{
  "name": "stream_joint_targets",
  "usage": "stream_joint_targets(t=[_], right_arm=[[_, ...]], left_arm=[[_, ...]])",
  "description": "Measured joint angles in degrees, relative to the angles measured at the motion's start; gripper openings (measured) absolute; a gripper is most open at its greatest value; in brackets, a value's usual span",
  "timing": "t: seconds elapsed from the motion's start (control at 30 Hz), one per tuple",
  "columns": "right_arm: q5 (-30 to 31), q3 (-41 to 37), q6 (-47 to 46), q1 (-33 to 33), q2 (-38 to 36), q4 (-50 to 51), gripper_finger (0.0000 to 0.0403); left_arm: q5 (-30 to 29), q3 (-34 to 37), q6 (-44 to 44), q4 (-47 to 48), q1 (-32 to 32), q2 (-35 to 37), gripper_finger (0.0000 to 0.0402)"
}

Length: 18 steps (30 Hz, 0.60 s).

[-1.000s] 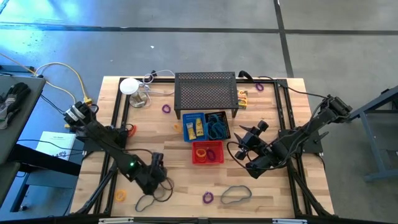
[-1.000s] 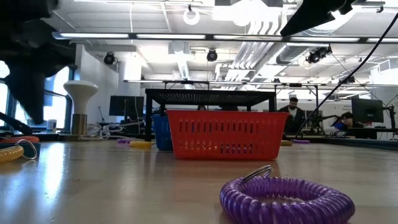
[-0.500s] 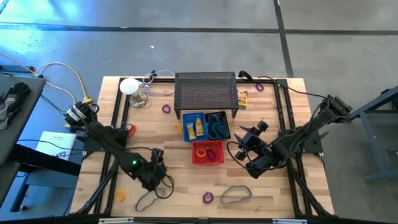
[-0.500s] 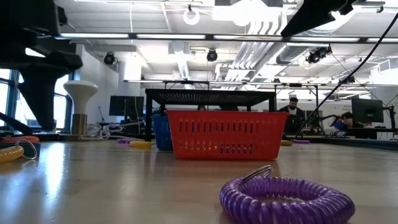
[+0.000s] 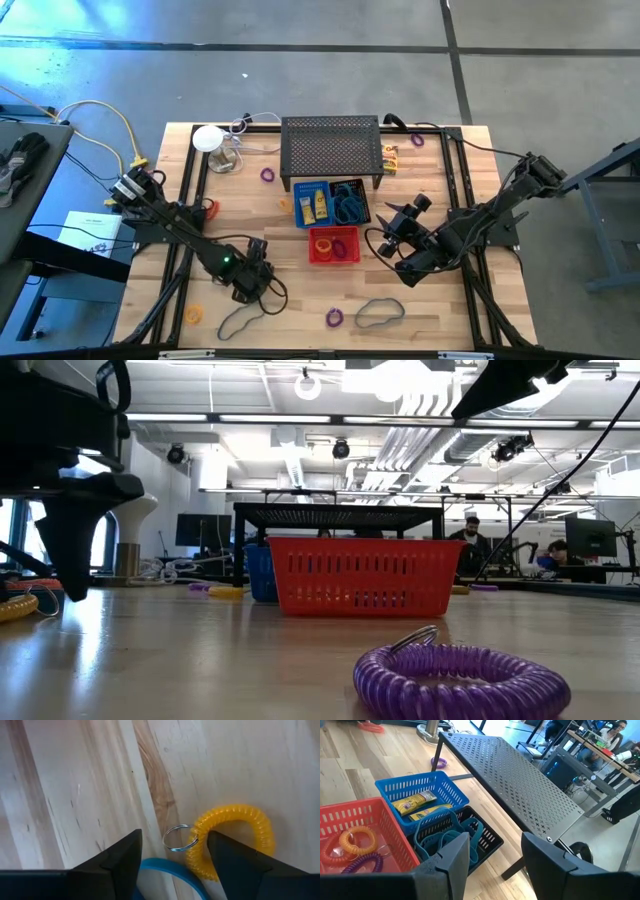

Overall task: Pick & Place Office Desk Supplies
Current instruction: Put the yellow spring keychain into the red bin

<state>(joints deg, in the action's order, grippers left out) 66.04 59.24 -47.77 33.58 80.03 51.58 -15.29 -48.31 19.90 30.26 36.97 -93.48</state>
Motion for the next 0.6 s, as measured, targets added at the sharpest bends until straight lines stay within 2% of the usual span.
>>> stream_joint_targets(t=[0.13,0.47,0.6], right_arm=[[0.00,0.00,0.00,0.00,0.00,0.00,0.0168],[0.00,0.00,0.00,0.00,0.00,-0.01,0.0168],[0.00,0.00,0.00,0.00,0.00,-0.03,0.0168]], left_arm=[[0.29,0.06,0.05,-0.18,0.04,-0.06,0.0172],[2.72,0.14,0.22,-0.74,0.04,-0.17,0.0027],[1.09,-1.07,-5.23,-0.94,0.08,-0.25,0.0013]])
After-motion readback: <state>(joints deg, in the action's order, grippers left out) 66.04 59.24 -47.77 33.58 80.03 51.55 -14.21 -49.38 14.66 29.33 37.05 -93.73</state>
